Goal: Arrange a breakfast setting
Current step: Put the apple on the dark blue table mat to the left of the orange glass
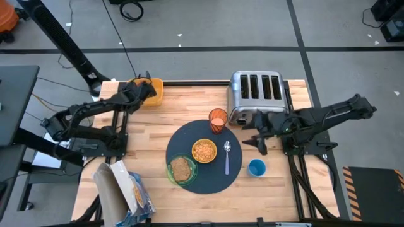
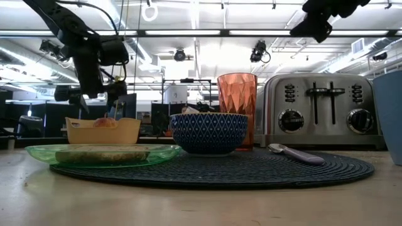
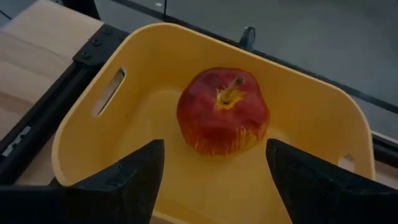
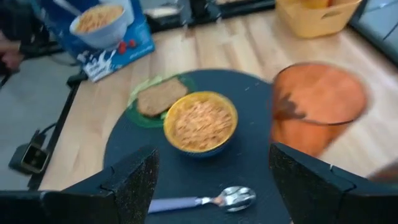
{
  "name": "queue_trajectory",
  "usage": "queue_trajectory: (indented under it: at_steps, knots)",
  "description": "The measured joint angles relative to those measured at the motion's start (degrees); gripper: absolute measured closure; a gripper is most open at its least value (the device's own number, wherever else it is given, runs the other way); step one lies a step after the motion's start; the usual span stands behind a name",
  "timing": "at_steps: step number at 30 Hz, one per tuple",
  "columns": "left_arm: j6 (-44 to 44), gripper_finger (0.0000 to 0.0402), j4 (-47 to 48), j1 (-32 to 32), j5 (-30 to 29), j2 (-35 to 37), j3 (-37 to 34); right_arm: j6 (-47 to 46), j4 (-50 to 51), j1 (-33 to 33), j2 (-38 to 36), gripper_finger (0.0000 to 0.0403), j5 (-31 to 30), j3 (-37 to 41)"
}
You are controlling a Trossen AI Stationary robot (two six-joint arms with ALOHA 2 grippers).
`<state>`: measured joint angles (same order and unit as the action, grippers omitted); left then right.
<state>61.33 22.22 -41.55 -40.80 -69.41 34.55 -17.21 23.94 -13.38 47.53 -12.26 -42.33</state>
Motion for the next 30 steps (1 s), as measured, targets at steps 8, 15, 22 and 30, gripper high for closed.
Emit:
queue_trajectory:
  at_steps: [8,15,22,30]
  knots:
    - [-5.1,0.0116,0.1,-3.6,0.6,0.0,4.5,-1.5,-6.5,-7.6,8.6,0.0111,-3.1,0.0]
    - [-3.8,0.0116,1.6,-4.8,4.8,-0.4,4.8,-4.4,-9.4,-11.4,11.1,0.0115,-4.6,0.0]
    - [2.7,0.0116,5.7,1.5,5.6,-0.7,4.8,-4.9,-9.3,-13.3,10.8,0.0115,-7.8,0.0]
    - [12.0,0.0136,-0.7,10.2,-2.7,-2.7,4.9,-4.9,-9.3,-13.3,10.8,0.0115,-7.9,0.0]
